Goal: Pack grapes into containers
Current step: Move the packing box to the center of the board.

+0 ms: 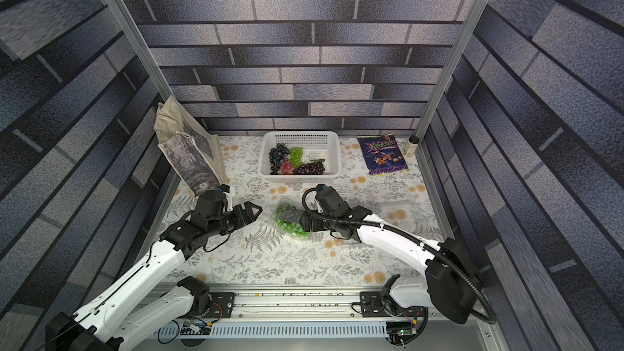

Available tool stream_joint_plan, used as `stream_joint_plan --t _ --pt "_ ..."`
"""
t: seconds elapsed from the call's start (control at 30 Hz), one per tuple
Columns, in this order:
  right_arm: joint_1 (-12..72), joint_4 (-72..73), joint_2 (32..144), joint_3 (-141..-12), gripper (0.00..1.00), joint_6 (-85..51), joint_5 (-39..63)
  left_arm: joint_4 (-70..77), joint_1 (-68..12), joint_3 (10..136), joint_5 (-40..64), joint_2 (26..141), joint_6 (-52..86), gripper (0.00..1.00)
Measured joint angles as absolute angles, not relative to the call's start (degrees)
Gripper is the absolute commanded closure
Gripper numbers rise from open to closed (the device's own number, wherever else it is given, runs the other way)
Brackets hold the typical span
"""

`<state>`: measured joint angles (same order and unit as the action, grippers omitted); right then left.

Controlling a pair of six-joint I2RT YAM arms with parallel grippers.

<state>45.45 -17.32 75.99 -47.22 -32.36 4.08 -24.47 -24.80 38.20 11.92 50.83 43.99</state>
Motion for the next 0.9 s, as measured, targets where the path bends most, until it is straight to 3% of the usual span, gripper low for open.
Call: stream_joint_plan --t 0.5,0.9 --pt "44.8 -8.5 87.1 -47.9 0.07 -32.2 8.7 -27.2 -25.1 39.4 11.5 50.6 43.4 0.09" --pt "45.2 -3.9 97.3 -57.2 0.11 -31.9 13.5 -27.5 -25.1 39.4 11.3 50.6 43.4 0.09"
